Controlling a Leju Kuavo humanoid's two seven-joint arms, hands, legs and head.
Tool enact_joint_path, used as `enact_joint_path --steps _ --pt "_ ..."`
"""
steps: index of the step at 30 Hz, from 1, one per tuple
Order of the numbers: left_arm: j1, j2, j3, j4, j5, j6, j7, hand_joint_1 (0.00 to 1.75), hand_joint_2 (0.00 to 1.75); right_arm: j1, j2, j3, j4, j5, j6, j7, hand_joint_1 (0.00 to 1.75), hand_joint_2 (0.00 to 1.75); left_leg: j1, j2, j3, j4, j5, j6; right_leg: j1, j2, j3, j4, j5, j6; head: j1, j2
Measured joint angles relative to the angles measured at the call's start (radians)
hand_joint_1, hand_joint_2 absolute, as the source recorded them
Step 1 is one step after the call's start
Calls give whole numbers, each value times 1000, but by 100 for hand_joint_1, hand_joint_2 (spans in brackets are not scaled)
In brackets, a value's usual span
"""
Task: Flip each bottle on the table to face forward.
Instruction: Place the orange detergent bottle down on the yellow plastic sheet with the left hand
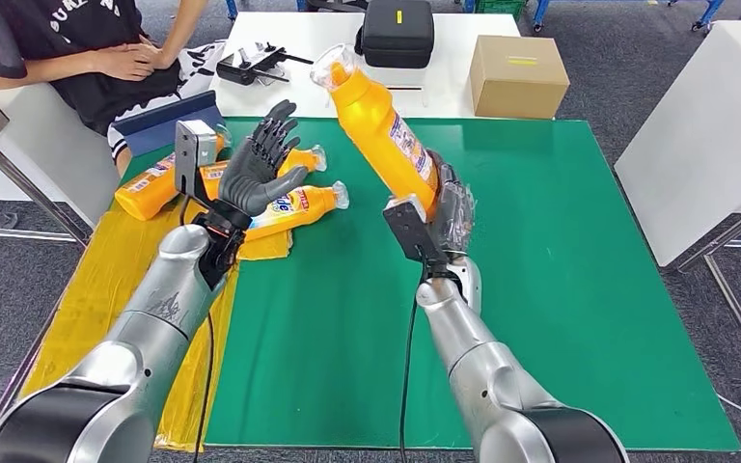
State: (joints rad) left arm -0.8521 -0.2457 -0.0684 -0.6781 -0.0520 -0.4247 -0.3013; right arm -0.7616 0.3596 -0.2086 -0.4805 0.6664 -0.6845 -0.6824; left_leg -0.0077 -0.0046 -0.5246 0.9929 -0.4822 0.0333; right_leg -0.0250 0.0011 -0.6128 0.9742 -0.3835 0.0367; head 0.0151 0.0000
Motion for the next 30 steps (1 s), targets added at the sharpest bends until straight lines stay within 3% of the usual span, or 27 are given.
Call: enact_joint_path --steps 11,22,26,30 --pt "0 -2 -74 -17 62 18 2 0 175 15 0 216 -17 -238 74 -13 175 175 0 0 0 0 0 0 0 0 0 0 0 0 0 0" --pt "6 -2 -118 -34 91 38 7 0 175 37 -6 339 -76 -410 29 -13 175 175 0 0 0 0 0 0 0 0 0 0 0 0 0 0" --pt "9 -4 -134 -44 103 45 16 0 175 38 -6 377 -78 -403 1 -13 175 175 0 0 0 0 0 0 0 0 0 0 0 0 0 0" --pt "13 -8 -154 -61 116 56 27 0 175 38 -6 370 -73 -283 -5 -13 175 175 0 0 0 0 0 0 0 0 0 0 0 0 0 0"
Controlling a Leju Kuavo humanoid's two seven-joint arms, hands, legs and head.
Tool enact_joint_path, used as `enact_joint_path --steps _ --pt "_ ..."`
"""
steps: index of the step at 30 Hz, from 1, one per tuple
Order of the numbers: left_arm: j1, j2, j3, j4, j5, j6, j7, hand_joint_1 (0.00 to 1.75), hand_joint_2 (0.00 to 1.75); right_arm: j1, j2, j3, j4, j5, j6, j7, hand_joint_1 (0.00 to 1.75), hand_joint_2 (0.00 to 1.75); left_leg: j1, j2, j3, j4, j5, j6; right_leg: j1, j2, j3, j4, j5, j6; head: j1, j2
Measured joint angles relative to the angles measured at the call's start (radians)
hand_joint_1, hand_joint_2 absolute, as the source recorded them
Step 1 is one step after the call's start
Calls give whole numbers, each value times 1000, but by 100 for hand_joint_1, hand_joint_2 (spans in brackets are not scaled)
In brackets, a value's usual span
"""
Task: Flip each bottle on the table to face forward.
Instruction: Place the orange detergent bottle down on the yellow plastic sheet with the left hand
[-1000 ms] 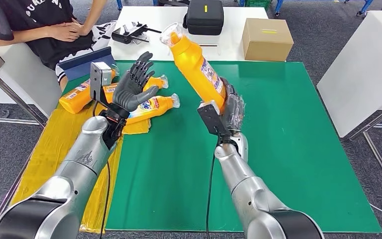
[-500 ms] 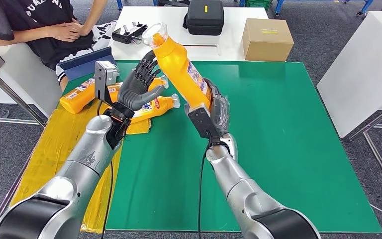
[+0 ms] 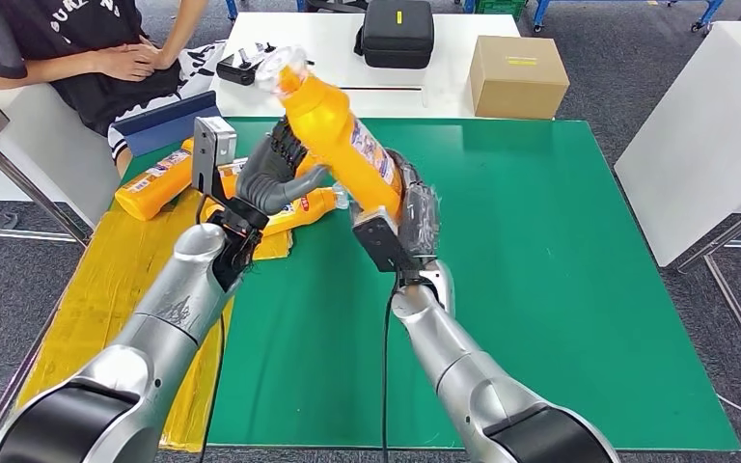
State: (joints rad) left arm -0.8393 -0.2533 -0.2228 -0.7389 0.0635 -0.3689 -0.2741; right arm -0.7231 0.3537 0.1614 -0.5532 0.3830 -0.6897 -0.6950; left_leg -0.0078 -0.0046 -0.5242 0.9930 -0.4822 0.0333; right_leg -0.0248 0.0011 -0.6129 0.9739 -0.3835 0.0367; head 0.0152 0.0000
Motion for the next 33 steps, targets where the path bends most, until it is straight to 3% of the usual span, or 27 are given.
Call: enact_joint_path --steps 9,15,25,30,33 --pt "3 -5 -17 -18 4 1 6 0 175 0 0 -37 14 79 -5 6 175 175 0 0 0 0 0 0 0 0 0 0 0 0 0 0" --pt "9 -13 -31 -32 16 0 27 0 175 10 0 -99 -1 300 -5 101 175 175 0 0 0 0 0 0 0 0 0 0 0 0 0 0" --pt "34 -20 -46 -68 45 16 54 0 175 62 3 -118 -148 759 -13 423 175 175 0 0 0 0 0 0 0 0 0 0 0 0 0 0" --pt "46 -21 -47 -78 52 20 64 0 175 83 6 -71 -221 1048 -13 650 175 175 0 0 0 0 0 0 0 0 0 0 0 0 0 0" --pt "51 -21 -46 -83 55 23 65 0 175 91 7 -28 -254 1141 -13 747 175 175 0 0 0 0 0 0 0 0 0 0 0 0 0 0"
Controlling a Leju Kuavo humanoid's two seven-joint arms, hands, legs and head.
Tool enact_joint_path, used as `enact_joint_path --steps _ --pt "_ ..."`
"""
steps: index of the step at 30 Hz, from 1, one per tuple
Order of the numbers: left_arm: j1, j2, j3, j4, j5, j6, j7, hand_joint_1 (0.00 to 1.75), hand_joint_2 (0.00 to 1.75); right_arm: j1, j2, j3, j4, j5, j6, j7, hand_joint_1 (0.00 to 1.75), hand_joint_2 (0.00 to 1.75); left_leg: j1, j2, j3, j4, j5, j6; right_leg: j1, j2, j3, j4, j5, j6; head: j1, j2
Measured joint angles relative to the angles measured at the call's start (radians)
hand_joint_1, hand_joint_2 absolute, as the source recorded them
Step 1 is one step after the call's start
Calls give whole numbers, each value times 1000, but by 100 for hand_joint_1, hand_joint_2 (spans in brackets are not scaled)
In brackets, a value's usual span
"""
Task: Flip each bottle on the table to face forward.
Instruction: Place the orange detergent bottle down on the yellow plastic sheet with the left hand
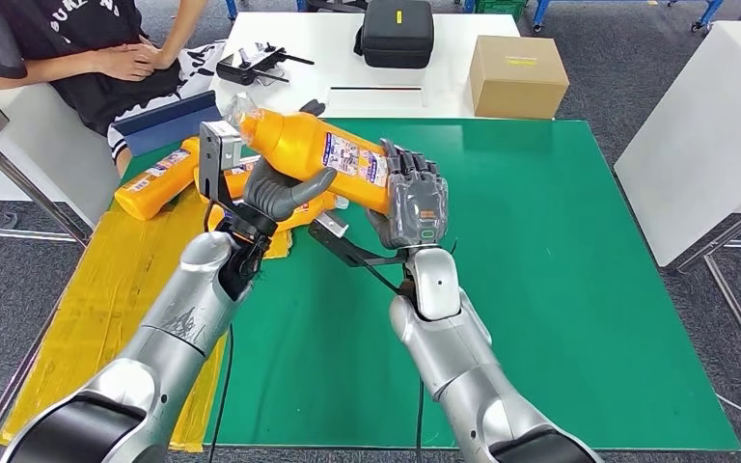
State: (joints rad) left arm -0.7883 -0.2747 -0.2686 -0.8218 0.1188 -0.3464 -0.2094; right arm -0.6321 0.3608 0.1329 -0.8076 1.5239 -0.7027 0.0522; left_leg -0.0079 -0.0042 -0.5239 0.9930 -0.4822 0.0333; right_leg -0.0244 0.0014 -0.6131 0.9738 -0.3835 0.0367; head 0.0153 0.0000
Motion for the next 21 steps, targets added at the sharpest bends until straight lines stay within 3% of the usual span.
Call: enact_joint_path --steps 5,10,15,21 --pt "0 0 2 -2 10 2 0 0 175 8 -10 81 -33 21 0 86 175 175 0 0 0 0 0 0 0 0 0 0 0 0 0 0" --pt "0 0 9 -2 24 3 -5 0 175 18 -13 120 -44 7 0 85 175 175 0 0 0 0 0 0 0 0 0 0 0 0 0 0" --pt "-3 0 16 3 36 4 -17 0 175 23 -13 122 -43 -76 0 7 175 175 0 0 0 0 0 0 0 0 0 0 0 0 0 0" --pt "-27 0 14 31 51 -9 -30 0 175 16 -11 150 28 -429 0 -171 175 175 0 0 0 0 0 0 0 0 0 0 0 0 0 0"
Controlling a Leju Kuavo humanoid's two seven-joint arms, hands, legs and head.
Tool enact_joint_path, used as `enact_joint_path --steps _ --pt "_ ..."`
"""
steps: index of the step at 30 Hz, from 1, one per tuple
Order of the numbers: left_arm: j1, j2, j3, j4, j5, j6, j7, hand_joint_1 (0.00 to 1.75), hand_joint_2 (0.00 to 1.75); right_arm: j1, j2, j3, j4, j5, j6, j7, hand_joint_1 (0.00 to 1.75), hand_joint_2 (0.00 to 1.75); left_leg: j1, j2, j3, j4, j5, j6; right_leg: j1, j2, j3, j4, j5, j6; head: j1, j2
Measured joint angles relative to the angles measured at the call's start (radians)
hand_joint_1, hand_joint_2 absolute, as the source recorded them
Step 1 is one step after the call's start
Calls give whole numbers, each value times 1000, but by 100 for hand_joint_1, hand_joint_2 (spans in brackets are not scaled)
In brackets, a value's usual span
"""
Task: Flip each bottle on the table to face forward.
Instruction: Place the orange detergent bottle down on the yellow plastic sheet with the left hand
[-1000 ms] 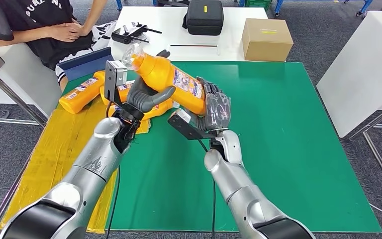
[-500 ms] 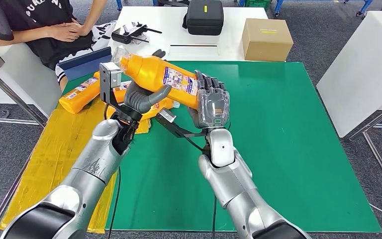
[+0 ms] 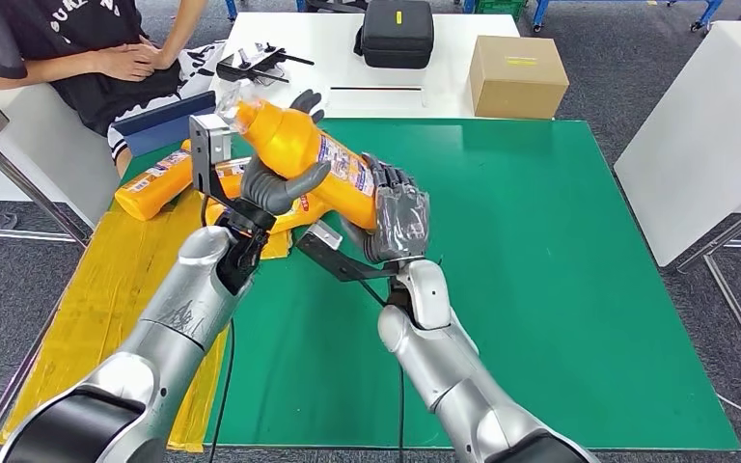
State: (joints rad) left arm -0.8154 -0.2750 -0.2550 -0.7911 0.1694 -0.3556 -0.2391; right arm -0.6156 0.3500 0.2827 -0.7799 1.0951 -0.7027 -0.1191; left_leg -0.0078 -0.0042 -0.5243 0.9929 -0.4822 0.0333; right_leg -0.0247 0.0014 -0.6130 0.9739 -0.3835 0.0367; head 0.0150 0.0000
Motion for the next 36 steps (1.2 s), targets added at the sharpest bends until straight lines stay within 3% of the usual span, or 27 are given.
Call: enact_joint_path --steps 3,8,10,16,26,30,36 --pt "-8 -1 -3 16 7 -3 -6 0 175 -17 0 35 51 -173 0 -72 175 175 0 0 0 0 0 0 0 0 0 0 0 0 0 0" --pt "-27 -5 -7 36 13 -3 -13 0 175 -54 6 185 157 -696 15 -247 175 175 0 0 0 0 0 0 0 0 0 0 0 0 0 0" --pt "-30 -6 -7 43 13 -3 -15 0 175 -65 6 230 184 -763 18 -263 175 175 0 0 0 0 0 0 0 0 0 0 0 0 0 0" --pt "-30 -6 -4 56 16 -1 -18 0 175 -93 3 278 231 -788 19 -270 175 175 0 0 0 0 0 0 0 0 0 0 0 0 0 0" --pt "-31 1 -4 81 20 -8 -46 0 175 -130 -2 381 295 -945 2 -334 175 175 0 0 0 0 0 0 0 0 0 0 0 0 0 0" --pt "-33 2 -3 96 21 -10 -62 0 175 -140 -4 375 312 -896 2 -336 175 175 0 0 0 0 0 0 0 0 0 0 0 0 0 0" --pt "-33 4 2 113 24 -12 -72 0 175 -146 -10 282 315 -683 1 -298 175 175 0 0 0 0 0 0 0 0 0 0 0 0 0 0"
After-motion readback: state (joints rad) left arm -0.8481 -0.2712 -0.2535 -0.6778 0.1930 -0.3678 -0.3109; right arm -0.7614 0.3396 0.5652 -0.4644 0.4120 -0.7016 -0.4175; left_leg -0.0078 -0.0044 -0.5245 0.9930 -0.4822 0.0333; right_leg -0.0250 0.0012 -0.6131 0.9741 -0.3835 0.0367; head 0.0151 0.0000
